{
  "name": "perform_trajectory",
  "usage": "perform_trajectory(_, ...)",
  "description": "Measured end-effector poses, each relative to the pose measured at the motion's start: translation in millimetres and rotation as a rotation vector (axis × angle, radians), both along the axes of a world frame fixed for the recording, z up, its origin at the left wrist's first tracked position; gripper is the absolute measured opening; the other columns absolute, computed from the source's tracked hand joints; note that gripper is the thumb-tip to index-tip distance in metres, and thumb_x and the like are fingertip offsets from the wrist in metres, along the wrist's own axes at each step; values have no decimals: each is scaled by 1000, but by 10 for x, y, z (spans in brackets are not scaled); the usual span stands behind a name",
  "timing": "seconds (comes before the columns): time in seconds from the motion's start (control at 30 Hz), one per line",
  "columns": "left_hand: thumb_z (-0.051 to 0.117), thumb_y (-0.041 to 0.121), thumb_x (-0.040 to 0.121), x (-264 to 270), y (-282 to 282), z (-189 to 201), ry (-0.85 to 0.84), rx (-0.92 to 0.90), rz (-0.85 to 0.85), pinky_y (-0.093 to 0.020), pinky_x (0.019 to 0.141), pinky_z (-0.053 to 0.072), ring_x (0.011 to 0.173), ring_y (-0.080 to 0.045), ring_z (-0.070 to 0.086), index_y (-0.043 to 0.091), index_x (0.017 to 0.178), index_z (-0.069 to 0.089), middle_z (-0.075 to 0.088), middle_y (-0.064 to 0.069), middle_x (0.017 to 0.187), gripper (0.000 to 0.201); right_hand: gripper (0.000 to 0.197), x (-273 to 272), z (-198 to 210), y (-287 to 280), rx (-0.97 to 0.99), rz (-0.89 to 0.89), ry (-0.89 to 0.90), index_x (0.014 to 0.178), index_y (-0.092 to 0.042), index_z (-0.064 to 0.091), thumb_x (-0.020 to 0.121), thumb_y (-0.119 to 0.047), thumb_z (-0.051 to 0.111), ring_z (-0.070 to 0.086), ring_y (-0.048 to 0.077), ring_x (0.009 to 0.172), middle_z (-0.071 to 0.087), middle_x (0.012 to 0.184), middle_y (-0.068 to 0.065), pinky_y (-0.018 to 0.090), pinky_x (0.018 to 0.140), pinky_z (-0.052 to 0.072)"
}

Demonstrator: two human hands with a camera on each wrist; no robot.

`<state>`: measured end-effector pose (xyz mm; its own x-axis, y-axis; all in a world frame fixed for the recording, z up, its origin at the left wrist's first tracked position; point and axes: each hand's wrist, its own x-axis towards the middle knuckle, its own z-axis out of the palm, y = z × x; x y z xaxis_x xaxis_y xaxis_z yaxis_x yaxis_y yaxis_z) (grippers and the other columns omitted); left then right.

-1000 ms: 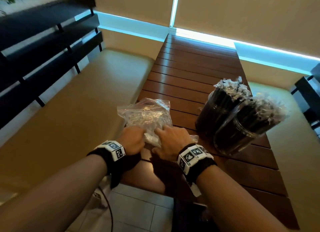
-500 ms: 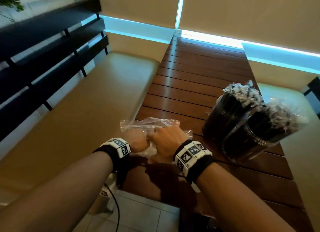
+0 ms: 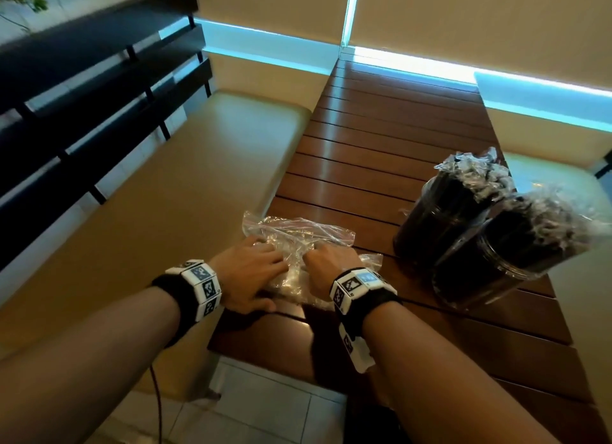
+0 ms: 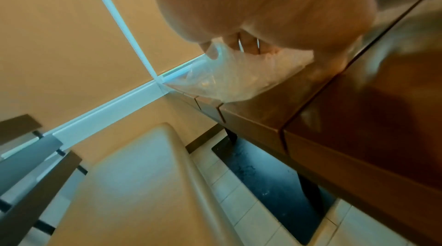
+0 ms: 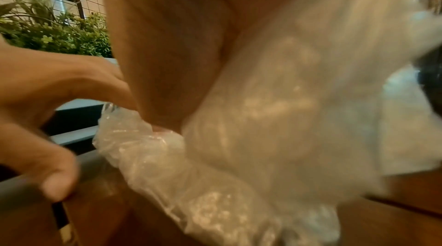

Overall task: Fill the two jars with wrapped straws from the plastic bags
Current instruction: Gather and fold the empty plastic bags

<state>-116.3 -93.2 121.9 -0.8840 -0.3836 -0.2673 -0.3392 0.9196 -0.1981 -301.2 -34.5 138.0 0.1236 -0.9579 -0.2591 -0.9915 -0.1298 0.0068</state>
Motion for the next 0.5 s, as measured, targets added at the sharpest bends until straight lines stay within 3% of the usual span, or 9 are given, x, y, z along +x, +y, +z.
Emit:
perform_trajectory(0.07,53,47,84,-90,-11,113,-83,-40,10,-44,109,34,110,-19,55,24,122,55,58,3,119,45,15,39,82,-13,-26,40,22,100,-17,63,88,-22,57,63,25,90,61,102,1,43,85,49)
perform_trajectory(0.13,52,33,79,-215,-33,146,-21,51,129,-41,107,34,108,-18,55,24,113,58,61,4,114,36,15,63,232,-25,-65,37,6,96,-18,59,85,-28,55,60,24,76,63,91,1,39,78,52)
perform_trajectory(0.23,40,34,72,-298,-102,96,64,183,352,-39,94,47,100,-20,65,22,93,65,70,3,102,34,26,52,480,-4,-45,30,45,89,-19,57,85,-45,56,52,25,67,60,81,2,34,65,45)
perform_trajectory(0.33,43,30,79,-366,-126,42,42,179,447,-35,85,50,97,-27,67,18,96,69,72,-5,102,33,44,58,618,31,-8,100,183,89,-21,61,82,-64,61,51,23,68,57,79,0,33,64,39)
perform_trajectory(0.4,47,26,87,-449,-124,38,18,178,510,-33,82,44,99,-28,65,13,95,68,71,-8,105,26,44,62,622,39,23,118,203,93,-21,64,80,-63,65,53,23,70,57,81,0,33,64,38)
perform_trajectory(0.5,49,21,87,-509,-118,56,1,243,621,-30,74,40,89,-28,63,13,75,58,70,-10,95,17,24,-2,476,37,105,102,164,93,-23,63,83,-44,67,58,24,71,60,84,-1,33,63,41)
